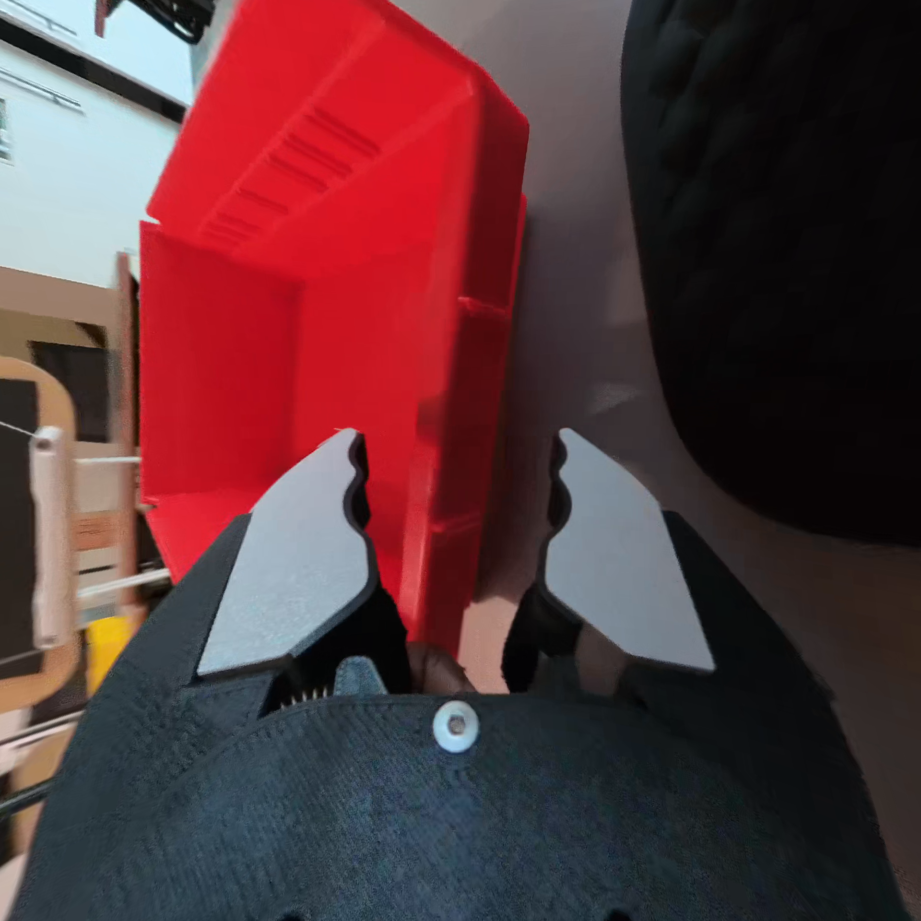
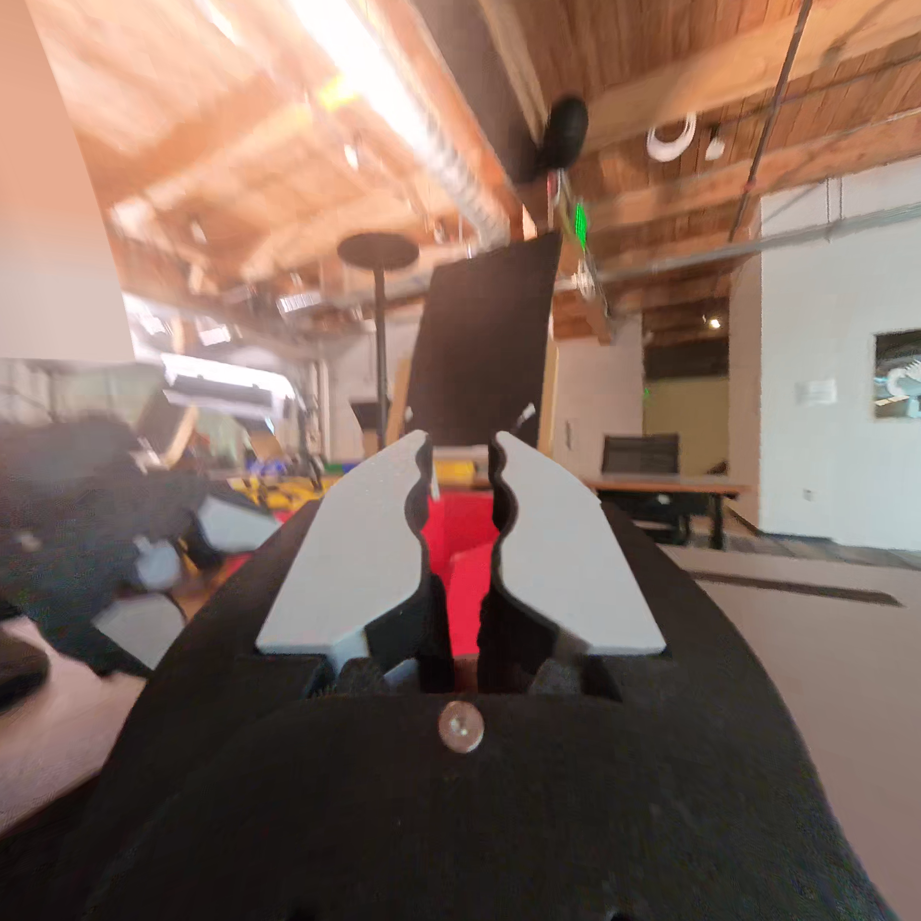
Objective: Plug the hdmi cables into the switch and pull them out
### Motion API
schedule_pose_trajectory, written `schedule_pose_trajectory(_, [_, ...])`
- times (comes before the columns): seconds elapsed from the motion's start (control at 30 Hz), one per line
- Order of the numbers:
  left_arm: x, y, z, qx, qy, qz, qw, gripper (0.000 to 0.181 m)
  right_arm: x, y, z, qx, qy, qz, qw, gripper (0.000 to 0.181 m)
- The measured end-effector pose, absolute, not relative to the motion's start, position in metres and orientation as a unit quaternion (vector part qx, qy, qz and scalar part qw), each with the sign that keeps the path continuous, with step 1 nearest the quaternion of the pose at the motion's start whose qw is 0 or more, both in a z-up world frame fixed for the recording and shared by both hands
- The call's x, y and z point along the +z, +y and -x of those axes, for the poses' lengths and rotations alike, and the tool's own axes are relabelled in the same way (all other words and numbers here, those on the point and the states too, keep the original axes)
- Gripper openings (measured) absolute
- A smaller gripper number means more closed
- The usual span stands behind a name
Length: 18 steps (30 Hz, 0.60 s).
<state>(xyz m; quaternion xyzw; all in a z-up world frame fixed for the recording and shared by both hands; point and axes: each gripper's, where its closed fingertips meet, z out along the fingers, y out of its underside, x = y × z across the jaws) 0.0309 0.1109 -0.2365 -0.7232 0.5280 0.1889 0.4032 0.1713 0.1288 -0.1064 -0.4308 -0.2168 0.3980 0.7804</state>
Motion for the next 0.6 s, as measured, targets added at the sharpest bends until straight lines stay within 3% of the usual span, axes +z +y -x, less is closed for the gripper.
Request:
schedule_pose_trajectory(0.17, [-0.202, 0.078, 0.025, 0.155, 0.416, 0.762, 0.471, 0.073, -0.126, 0.093, -0.13, 0.291, -0.391, 0.402, 0.775, 0.022])
schedule_pose_trajectory(0.23, [-0.19, 0.068, 0.067, 0.181, 0.372, 0.764, 0.496, 0.061, -0.142, 0.083, -0.11, 0.224, -0.465, 0.394, 0.76, 0.031])
schedule_pose_trajectory(0.4, [-0.192, 0.049, 0.18, 0.254, 0.284, 0.811, 0.444, 0.066, -0.194, 0.085, -0.065, 0.08, -0.613, 0.409, 0.671, 0.054])
schedule_pose_trajectory(0.5, [-0.195, 0.044, 0.194, 0.221, 0.276, 0.819, 0.452, 0.066, -0.215, 0.088, -0.047, 0.022, -0.664, 0.418, 0.62, 0.056])
schedule_pose_trajectory(0.6, [-0.212, 0.05, 0.215, 0.257, 0.292, 0.83, 0.399, 0.067, -0.227, 0.084, -0.028, -0.023, -0.702, 0.424, 0.571, 0.056])
